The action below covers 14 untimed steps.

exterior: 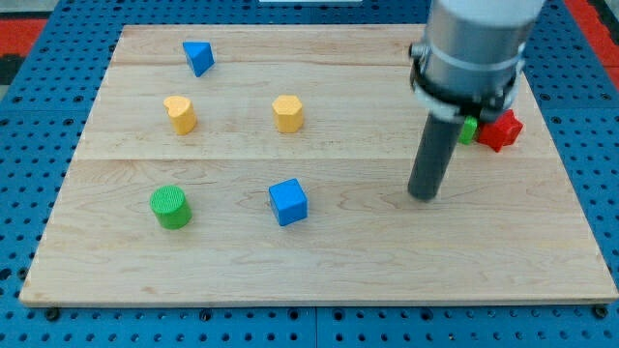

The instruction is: Move the green circle to the left of the green star

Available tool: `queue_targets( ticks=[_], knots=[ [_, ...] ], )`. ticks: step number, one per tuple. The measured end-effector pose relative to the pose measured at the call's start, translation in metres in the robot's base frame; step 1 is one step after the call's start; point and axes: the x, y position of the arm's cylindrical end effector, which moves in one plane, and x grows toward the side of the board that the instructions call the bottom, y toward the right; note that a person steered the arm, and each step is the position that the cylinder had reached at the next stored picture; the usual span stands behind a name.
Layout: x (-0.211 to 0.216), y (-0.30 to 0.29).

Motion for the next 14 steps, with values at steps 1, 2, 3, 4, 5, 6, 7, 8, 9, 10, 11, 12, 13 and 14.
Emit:
queue_targets(
  ticks=[1, 2, 3, 4, 5, 6, 7, 8, 9, 10, 11, 12, 13, 14],
  knots=[
    [0.048, -0.069],
    [0.056, -0.190],
    [0.013, -0.254],
    [-0.026, -0.254],
    [-0.002, -0.259],
    [0.001, -0.331],
    [-0.041, -0.341],
    [-0.044, -0.258],
    [-0.044, -0.260],
    [-0.044, -0.263],
    [-0.044, -0.263],
    [-0.044, -0.263],
    [-0.032, -0.276],
    [-0.011, -0.275]
  ],
)
